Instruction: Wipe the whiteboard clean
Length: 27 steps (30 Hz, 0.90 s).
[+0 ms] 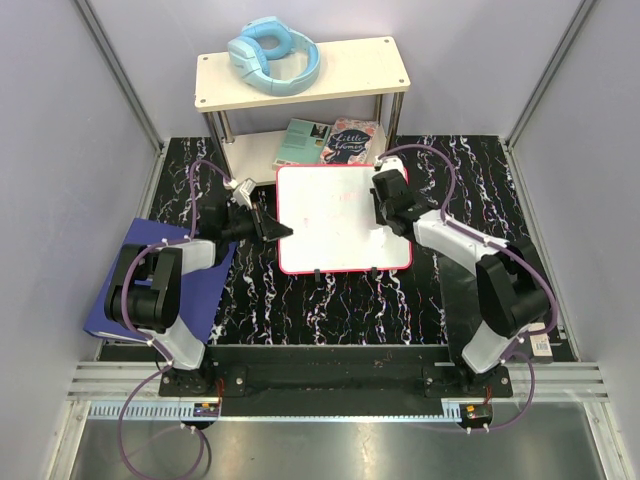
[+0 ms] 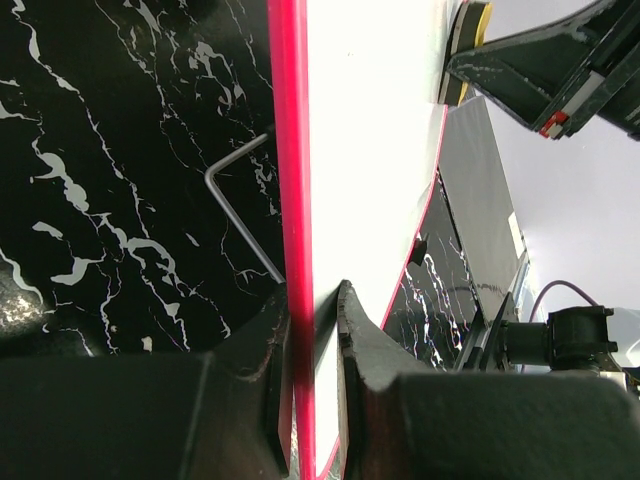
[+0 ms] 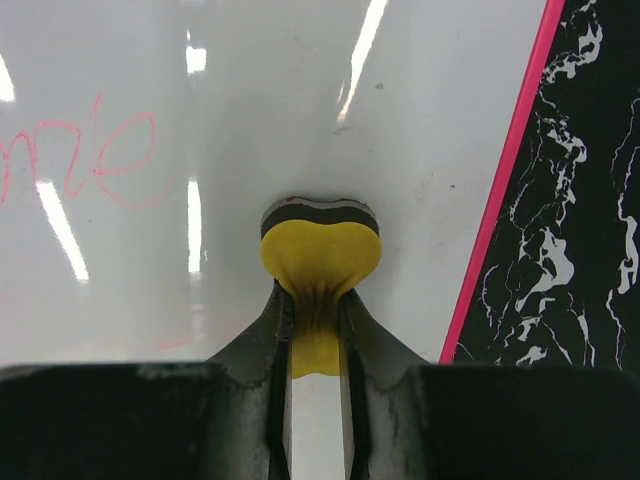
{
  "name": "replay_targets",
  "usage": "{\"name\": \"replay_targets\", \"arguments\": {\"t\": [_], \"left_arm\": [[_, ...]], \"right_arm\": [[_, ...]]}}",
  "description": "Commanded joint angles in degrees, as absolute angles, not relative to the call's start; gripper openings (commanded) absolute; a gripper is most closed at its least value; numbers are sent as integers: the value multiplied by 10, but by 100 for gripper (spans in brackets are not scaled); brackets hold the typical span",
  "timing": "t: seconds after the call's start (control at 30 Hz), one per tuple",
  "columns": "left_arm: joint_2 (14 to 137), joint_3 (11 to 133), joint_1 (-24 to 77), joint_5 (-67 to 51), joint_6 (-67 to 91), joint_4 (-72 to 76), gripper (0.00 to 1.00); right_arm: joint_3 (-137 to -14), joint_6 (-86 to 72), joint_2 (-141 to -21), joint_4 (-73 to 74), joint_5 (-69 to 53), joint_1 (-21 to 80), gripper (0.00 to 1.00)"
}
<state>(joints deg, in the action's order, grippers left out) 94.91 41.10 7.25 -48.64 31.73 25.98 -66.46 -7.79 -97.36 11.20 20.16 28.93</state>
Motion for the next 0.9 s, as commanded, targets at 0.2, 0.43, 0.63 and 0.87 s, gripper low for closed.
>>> {"name": "replay_targets", "arguments": {"t": [0.2,0.43,0.63,0.87], "left_arm": [[961,404,83,-401,235,190,0],[959,405,82,-399,234,189,0],[961,405,84,-404,234,191,0],[961,407,88,-402,231,183,0]], "right_arm": [[-627,-86,-1010,202,116,296,0],[-722,-95,-1051,202,114,379,0],[-899,-94,-1164,276,157,460,0],[-1083,-85,-1294,355,176,498,0]]}}
